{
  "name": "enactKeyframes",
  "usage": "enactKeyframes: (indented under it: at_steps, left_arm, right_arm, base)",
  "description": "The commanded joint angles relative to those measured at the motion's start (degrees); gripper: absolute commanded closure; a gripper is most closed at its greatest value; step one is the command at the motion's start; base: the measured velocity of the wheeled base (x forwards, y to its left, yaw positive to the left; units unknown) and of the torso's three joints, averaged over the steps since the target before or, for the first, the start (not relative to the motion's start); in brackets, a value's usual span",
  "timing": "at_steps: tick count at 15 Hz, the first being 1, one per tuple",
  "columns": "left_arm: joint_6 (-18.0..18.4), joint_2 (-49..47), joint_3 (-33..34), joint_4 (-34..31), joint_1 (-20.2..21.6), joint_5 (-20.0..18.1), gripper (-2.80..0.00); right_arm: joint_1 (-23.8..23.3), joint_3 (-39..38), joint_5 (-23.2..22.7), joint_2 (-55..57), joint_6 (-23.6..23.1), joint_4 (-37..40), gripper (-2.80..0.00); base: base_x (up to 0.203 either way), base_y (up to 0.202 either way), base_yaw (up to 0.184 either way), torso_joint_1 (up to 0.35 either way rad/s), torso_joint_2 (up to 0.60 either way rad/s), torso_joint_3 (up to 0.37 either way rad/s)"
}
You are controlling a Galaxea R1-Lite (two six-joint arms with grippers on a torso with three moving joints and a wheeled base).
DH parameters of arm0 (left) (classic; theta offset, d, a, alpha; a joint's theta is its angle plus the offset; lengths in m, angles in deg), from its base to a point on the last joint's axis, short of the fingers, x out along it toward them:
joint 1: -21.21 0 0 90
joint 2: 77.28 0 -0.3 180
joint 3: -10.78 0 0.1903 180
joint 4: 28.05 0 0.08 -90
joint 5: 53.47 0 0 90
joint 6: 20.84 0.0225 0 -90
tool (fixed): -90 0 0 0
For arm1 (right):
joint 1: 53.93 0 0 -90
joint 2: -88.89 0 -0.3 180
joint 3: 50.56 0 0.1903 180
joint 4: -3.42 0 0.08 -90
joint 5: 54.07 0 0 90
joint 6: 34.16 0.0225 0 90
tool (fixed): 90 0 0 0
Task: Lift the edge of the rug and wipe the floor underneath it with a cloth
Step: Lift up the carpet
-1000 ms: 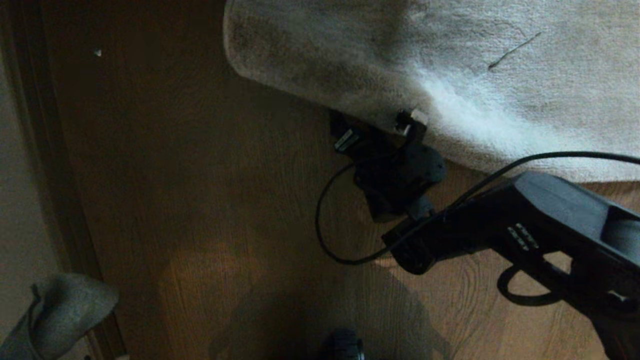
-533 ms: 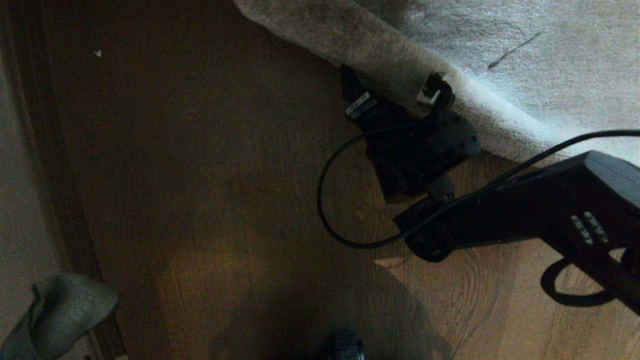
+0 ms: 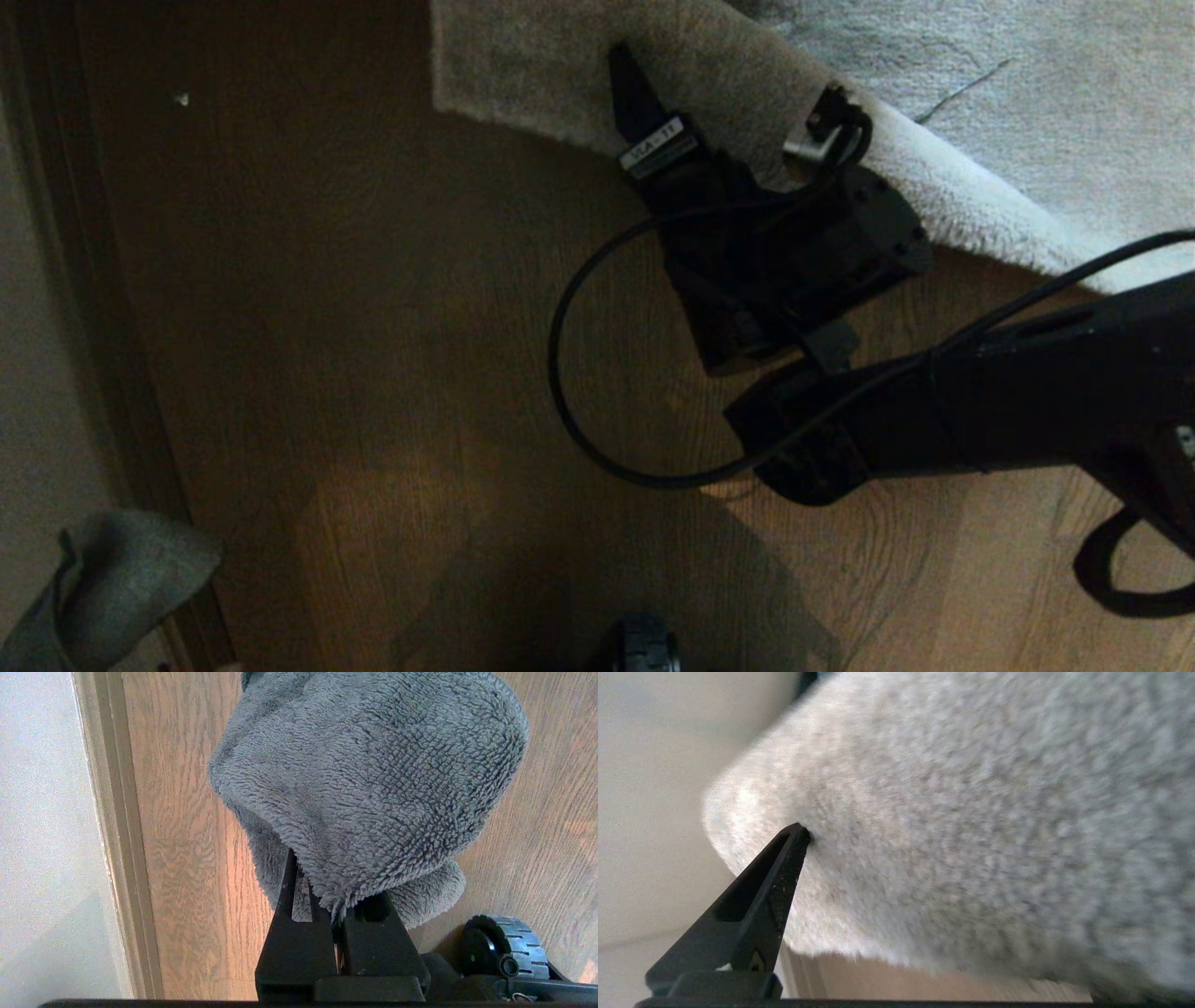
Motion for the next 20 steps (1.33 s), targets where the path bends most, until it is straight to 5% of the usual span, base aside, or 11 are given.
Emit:
enactKeyframes:
  at_steps: [1, 7, 12, 20]
  left_arm:
    - [0.0, 0.0, 0.0, 0.0, 0.1, 0.0, 0.0]
    - [0.0, 0.0, 0.0, 0.0, 0.0, 0.0, 0.0]
    - [0.0, 0.0, 0.0, 0.0, 0.1, 0.0, 0.0]
    - [0.0, 0.0, 0.0, 0.0, 0.0, 0.0, 0.0]
  right_arm:
    - [0.2, 1.9, 0.1, -0.3, 0.3, -0.3, -2.8]
    - [0.2, 2.4, 1.5, 1.0, 0.0, 2.6, -2.8]
    - [-0.1, 3.4, 7.2, -0.2, 0.5, 13.0, -2.8]
    - [1.4, 4.2, 8.3, -4.5, -0.7, 16.5, -2.8]
  base:
    - [0.0, 0.0, 0.0, 0.0, 0.0, 0.0]
    - [0.0, 0.0, 0.0, 0.0, 0.0, 0.0]
    - [0.0, 0.0, 0.0, 0.0, 0.0, 0.0]
    - [0.0, 0.0, 0.0, 0.0, 0.0, 0.0]
